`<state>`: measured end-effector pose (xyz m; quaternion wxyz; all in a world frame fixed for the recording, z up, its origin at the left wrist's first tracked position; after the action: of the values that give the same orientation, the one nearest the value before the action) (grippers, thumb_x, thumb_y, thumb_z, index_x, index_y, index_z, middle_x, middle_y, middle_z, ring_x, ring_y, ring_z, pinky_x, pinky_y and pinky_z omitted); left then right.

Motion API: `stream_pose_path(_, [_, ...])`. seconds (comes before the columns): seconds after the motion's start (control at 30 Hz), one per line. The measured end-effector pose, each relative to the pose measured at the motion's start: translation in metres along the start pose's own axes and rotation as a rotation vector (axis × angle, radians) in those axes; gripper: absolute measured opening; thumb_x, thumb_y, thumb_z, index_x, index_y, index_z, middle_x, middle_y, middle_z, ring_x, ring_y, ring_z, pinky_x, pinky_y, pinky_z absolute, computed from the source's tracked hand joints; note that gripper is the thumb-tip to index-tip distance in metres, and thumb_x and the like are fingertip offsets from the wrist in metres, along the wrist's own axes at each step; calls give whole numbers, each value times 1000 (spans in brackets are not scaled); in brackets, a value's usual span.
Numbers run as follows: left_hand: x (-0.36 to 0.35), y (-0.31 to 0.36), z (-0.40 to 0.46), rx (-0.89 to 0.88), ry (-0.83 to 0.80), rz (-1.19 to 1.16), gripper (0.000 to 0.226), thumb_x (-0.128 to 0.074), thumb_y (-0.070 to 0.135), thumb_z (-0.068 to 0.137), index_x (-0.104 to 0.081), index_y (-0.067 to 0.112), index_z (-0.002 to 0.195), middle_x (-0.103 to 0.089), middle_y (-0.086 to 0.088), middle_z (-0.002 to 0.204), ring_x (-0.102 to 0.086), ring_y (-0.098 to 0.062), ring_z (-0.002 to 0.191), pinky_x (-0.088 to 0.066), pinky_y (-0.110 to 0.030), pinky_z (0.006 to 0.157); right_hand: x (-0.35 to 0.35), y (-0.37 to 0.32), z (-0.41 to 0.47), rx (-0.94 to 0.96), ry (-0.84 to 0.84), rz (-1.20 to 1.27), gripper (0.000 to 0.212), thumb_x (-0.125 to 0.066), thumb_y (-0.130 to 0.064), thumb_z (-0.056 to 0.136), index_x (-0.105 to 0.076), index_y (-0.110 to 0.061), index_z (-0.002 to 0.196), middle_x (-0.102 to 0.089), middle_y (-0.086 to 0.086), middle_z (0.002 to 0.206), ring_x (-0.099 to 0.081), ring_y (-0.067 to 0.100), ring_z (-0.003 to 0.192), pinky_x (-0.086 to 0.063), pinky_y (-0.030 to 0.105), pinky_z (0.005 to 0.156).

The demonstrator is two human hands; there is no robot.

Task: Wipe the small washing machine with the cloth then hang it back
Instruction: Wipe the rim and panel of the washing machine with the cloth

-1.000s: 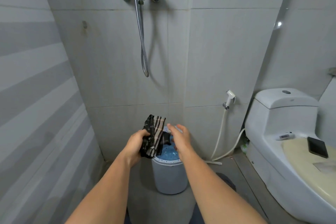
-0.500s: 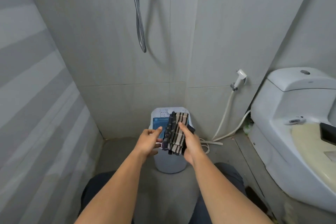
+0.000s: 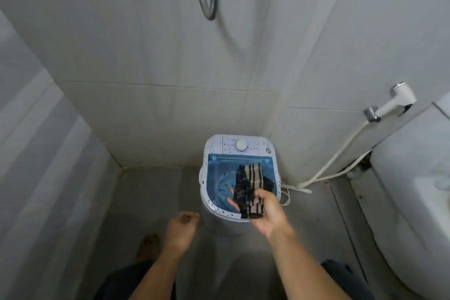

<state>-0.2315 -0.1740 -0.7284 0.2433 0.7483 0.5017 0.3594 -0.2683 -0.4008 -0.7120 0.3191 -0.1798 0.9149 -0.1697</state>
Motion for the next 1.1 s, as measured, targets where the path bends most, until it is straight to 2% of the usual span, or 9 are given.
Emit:
stream_pose_path(0.13, [11, 7, 58, -8, 75, 7, 12, -66, 15, 89, -69, 21, 80, -72, -9, 93, -66, -27, 92, -48, -33, 84, -62, -65, 51, 330, 61, -673, 33, -45, 9, 92, -64, -8, 113, -73, 25, 97, -68, 32, 78, -58, 37, 58])
stream_pose_path(0.2, [11, 10, 85, -28, 98, 16, 5, -65, 19, 90, -70, 19, 88, -73, -12, 100, -67, -30, 100, -49, -37, 89, -104, -102, 66, 639, 150, -1116, 27, -53, 3, 87, -68, -16, 100, -72, 10, 89, -66, 25, 75, -53, 28, 58])
stream_pose_path(0.27, [8, 16, 108, -57, 105, 8, 8, -64, 21, 91, -69, 15, 96, -71, -11, 103, -65, -28, 103, -44, -30, 86, -144, -119, 83, 874, 193, -1455, 32, -59, -6, 86, -68, -23, 111, -67, 10, 103, -65, 23, 80, -52, 30, 66])
stream_pose_path(0.37, [0, 31, 134, -92, 84, -19, 33, -64, 22, 92, -66, 6, 120, -70, -12, 118, -62, -24, 112, -38, -25, 87, -176, -119, 120, 951, 217, -1797, 58, -63, -9, 86, -55, -26, 141, -51, 11, 130, -62, 29, 99, -56, 40, 86])
stream_pose_path(0.53, [-21, 31, 157, -114, -5, -55, 39, -61, 28, 95, -62, 12, 130, -65, -3, 123, -57, -21, 121, -37, -26, 93, -180, -71, 161, 950, 112, -2330, 60, -66, -32, 88, -46, -29, 145, -44, 13, 133, -49, 35, 116, -52, 46, 91])
stream_pose_path(0.67, [-37, 23, 161, -143, -48, -91, 26, -61, 28, 94, -69, 19, 117, -69, 8, 100, -65, -16, 105, -44, -26, 83, -174, -67, 169, 1049, 174, -2373, 69, -49, -73, 90, -47, -30, 144, -44, 13, 133, -51, 34, 112, -54, 48, 90])
stream_pose_path(0.8, [-44, 21, 161, -191, -69, -113, 26, -58, 19, 96, -71, 20, 118, -74, 10, 99, -66, 0, 91, -48, -16, 73, -173, -58, 160, 1220, 121, -2369, 59, -48, -62, 98, -54, -26, 143, -48, 17, 137, -53, 36, 112, -57, 49, 84])
stream_pose_path(0.93, [-45, 18, 160, -216, -86, -149, 28, -56, 16, 97, -71, 23, 120, -74, 13, 99, -66, 13, 83, -47, -4, 67, -156, -45, 147, 1236, 109, -2354, 76, -38, -79, 90, -58, -26, 140, -49, 15, 136, -52, 33, 113, -57, 46, 79])
stream_pose_path(1.1, [-45, 15, 159, -216, -115, -130, 31, -57, 24, 97, -67, 23, 127, -74, 9, 111, -64, 11, 90, -46, -4, 71, -145, -41, 141, 1240, 107, -2296, 53, -46, -52, 102, -45, -27, 148, -45, 11, 144, -52, 31, 114, -55, 51, 85])
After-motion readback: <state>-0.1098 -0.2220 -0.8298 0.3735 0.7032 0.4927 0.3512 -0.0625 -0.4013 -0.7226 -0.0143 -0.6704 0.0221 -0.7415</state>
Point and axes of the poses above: each hand's wrist, its own z-axis towards the middle knuckle, its own x-axis out of the back of the hand, y = z × x, the point moved 9 cm from there along z, towards the middle knuckle
